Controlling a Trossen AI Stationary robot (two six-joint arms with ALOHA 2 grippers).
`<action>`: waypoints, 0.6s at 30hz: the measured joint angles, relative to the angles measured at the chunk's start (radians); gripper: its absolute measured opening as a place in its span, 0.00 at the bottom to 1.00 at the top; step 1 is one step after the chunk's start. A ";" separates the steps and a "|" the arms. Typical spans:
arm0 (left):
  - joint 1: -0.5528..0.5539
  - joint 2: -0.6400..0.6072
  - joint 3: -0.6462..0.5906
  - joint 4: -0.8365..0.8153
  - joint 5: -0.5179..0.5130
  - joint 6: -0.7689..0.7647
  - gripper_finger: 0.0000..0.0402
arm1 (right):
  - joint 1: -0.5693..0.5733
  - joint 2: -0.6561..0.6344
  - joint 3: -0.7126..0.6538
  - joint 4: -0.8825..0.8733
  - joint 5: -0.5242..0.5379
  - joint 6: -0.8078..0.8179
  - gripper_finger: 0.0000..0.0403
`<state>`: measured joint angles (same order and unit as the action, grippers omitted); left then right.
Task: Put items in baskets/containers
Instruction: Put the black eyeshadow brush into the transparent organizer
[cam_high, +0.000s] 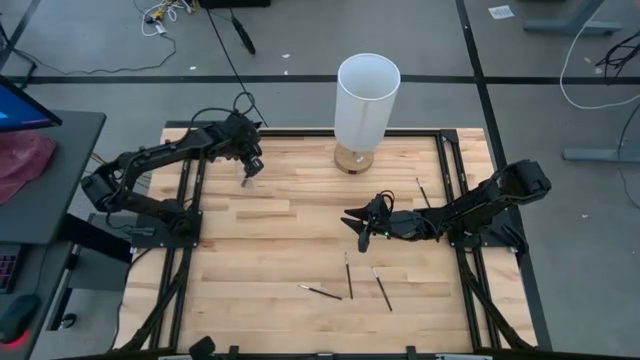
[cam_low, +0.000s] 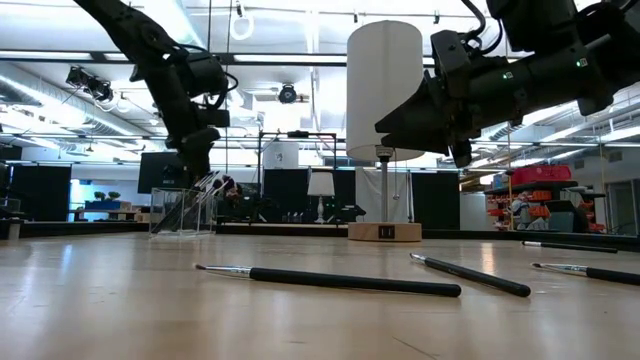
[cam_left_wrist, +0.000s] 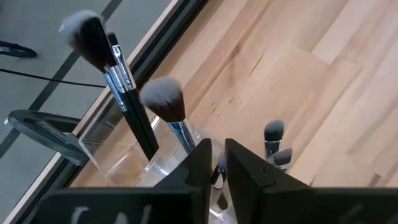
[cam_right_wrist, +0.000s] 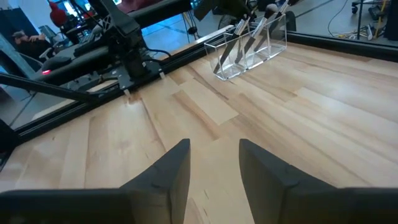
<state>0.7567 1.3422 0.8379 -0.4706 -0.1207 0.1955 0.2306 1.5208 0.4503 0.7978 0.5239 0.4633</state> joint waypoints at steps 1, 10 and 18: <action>0.000 0.000 0.000 0.000 -0.001 0.001 0.14 | 0.000 0.000 0.000 0.000 0.000 0.000 0.34; 0.025 -0.010 0.059 -0.072 -0.075 -0.001 0.39 | 0.000 0.000 0.000 -0.020 0.000 0.000 0.34; -0.092 -0.146 0.202 -0.129 -0.054 -0.087 0.44 | -0.010 -0.021 0.000 -0.286 -0.148 0.035 0.34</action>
<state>0.6650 1.1958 1.0400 -0.5992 -0.1743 0.1087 0.2202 1.4997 0.4500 0.5116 0.3758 0.4983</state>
